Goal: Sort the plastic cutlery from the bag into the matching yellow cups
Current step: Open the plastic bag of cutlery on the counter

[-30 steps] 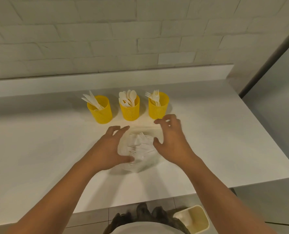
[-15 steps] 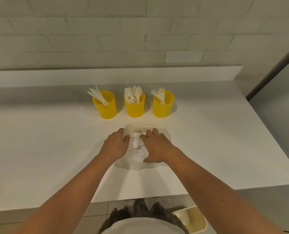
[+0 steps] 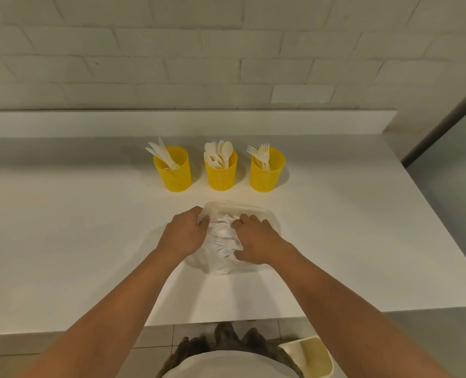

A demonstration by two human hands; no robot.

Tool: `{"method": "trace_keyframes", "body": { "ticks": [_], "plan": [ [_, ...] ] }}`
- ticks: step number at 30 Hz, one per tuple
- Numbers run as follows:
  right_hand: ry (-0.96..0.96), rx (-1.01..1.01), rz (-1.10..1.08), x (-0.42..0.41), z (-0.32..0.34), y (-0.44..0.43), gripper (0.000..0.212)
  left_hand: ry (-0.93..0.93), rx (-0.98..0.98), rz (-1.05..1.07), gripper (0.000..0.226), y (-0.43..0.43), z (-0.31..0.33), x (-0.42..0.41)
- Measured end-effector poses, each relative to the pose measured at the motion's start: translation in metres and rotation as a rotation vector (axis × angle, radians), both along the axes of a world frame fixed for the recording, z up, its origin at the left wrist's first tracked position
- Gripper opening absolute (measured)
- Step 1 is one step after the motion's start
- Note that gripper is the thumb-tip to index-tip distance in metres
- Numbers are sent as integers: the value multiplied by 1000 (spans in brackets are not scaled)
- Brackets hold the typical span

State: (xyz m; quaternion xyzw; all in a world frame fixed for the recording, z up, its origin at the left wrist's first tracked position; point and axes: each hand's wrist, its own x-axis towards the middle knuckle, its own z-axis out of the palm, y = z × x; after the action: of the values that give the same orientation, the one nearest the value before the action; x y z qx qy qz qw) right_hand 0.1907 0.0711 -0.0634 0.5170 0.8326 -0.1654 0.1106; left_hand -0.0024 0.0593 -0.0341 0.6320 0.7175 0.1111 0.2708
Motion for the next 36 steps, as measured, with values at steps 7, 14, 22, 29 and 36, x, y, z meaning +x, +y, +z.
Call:
{"method": "trace_keyframes", "body": {
  "ticks": [7, 14, 22, 29, 36],
  "plan": [
    [84, -61, -27, 0, 3, 1, 63, -61, 7, 32, 30, -3, -5, -6],
    [232, -176, -101, -7, 0, -2, 49, -56, 85, 95, 26, -2, -1, -21],
    [573, -238, -239, -10, 4, -12, 52, -66, 98, 156, 29, 4, 8, -52],
    [770, -204, -419, -14, 10, -17, 26, 9, 78, 119, 28, 8, 11, -64],
    [802, -281, -399, -11, 16, -14, 29, 9, 97, 145, 27, 15, 15, -71]
  ]
}}
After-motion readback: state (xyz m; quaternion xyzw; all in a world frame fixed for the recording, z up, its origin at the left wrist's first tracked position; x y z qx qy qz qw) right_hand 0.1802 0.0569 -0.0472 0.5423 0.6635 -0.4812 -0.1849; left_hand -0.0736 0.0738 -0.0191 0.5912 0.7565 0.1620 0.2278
